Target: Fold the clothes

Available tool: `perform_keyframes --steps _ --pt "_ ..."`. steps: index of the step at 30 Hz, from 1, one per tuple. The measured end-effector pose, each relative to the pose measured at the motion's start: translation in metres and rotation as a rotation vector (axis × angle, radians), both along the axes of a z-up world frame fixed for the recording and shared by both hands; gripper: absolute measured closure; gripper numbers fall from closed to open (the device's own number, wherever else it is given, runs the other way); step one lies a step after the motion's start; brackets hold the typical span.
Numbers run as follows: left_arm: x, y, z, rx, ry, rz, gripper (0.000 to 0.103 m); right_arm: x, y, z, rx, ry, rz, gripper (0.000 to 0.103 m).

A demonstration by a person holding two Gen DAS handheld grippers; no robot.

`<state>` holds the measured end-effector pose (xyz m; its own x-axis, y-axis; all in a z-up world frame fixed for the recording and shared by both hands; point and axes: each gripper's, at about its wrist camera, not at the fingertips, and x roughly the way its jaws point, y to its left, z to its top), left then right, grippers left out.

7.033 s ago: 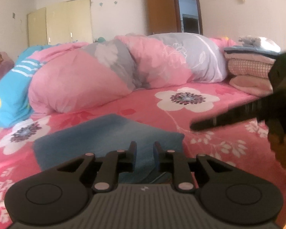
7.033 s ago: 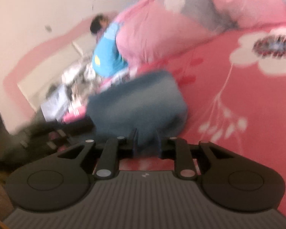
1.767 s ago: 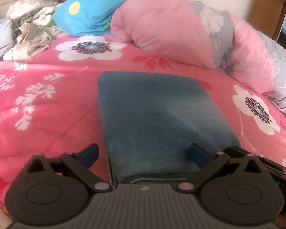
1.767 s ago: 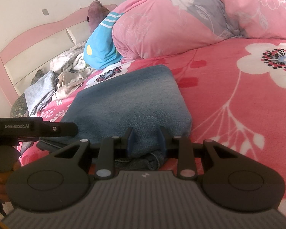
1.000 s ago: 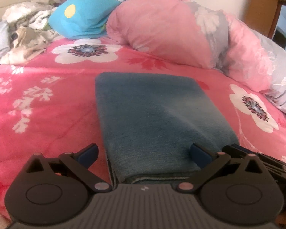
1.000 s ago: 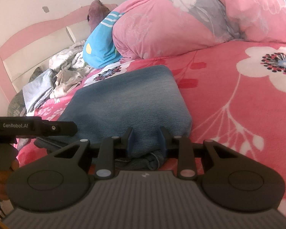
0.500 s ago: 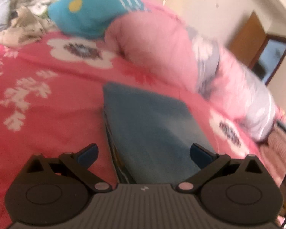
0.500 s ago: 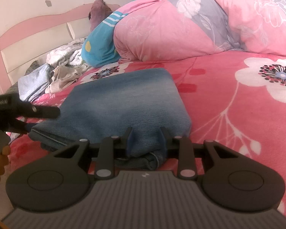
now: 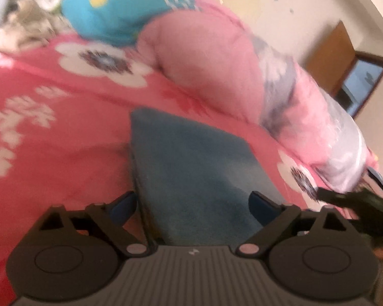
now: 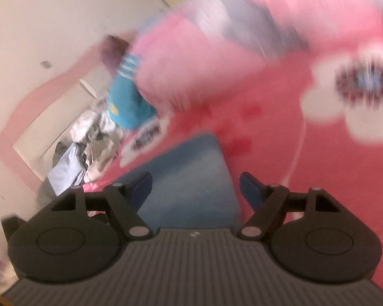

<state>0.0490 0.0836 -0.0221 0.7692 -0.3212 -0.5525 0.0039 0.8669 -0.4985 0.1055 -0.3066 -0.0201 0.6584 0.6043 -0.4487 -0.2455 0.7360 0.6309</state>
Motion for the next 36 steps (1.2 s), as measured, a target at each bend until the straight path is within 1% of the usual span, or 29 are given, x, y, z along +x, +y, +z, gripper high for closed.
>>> perform_keyframes --steps 2,3,6,9,10,14,16,17,18,19,20,22,23,26,29,33,36 --pt "0.008 0.003 -0.004 0.002 0.038 -0.02 0.011 0.025 -0.007 -0.019 0.043 0.144 0.024 0.027" --pt "0.012 0.005 -0.005 -0.005 0.051 -0.039 0.01 0.035 -0.009 -0.028 0.06 0.201 0.05 0.027" --pt "0.025 0.014 -0.009 -0.039 0.098 -0.101 0.008 0.053 -0.007 -0.043 0.101 0.273 0.158 0.026" --pt "0.039 0.019 -0.014 -0.074 0.123 -0.144 0.007 0.071 -0.001 -0.046 0.125 0.321 0.267 0.026" --pt "0.043 0.019 -0.016 -0.081 0.125 -0.153 0.006 0.078 0.003 -0.048 0.135 0.337 0.304 0.027" --pt "0.055 0.012 -0.018 -0.062 0.12 -0.174 0.005 0.102 0.027 -0.056 0.157 0.368 0.395 0.038" --pt "0.056 0.009 -0.018 -0.058 0.118 -0.175 0.006 0.112 0.04 -0.057 0.151 0.357 0.428 0.041" --pt "0.057 0.008 -0.016 -0.051 0.119 -0.177 0.009 0.115 0.044 -0.056 0.15 0.355 0.43 0.049" --pt "0.057 0.006 -0.014 -0.043 0.119 -0.178 0.012 0.115 0.047 -0.055 0.144 0.351 0.428 0.053" --pt "0.055 0.006 -0.011 -0.038 0.118 -0.18 0.015 0.113 0.047 -0.053 0.141 0.341 0.422 0.06" --pt "0.055 0.006 -0.009 -0.04 0.119 -0.183 0.018 0.11 0.044 -0.051 0.156 0.332 0.409 0.068" --pt "0.054 0.006 -0.004 -0.053 0.122 -0.187 0.022 0.104 0.039 -0.046 0.186 0.314 0.382 0.076" --pt "0.053 0.007 -0.002 -0.065 0.123 -0.189 0.027 0.101 0.036 -0.043 0.201 0.305 0.37 0.078" --pt "0.051 0.003 0.007 -0.125 0.128 -0.206 0.033 0.088 0.027 -0.031 0.217 0.258 0.346 0.079" --pt "0.047 -0.01 0.015 -0.184 0.123 -0.245 0.035 0.073 0.01 -0.019 0.238 0.224 0.317 0.08" --pt "0.037 -0.049 0.026 -0.211 0.097 -0.335 0.035 0.042 -0.03 0.003 0.252 0.164 0.257 0.08" --pt "0.03 -0.081 0.027 -0.266 0.083 -0.401 0.037 0.013 -0.06 0.013 0.237 0.134 0.202 0.08"
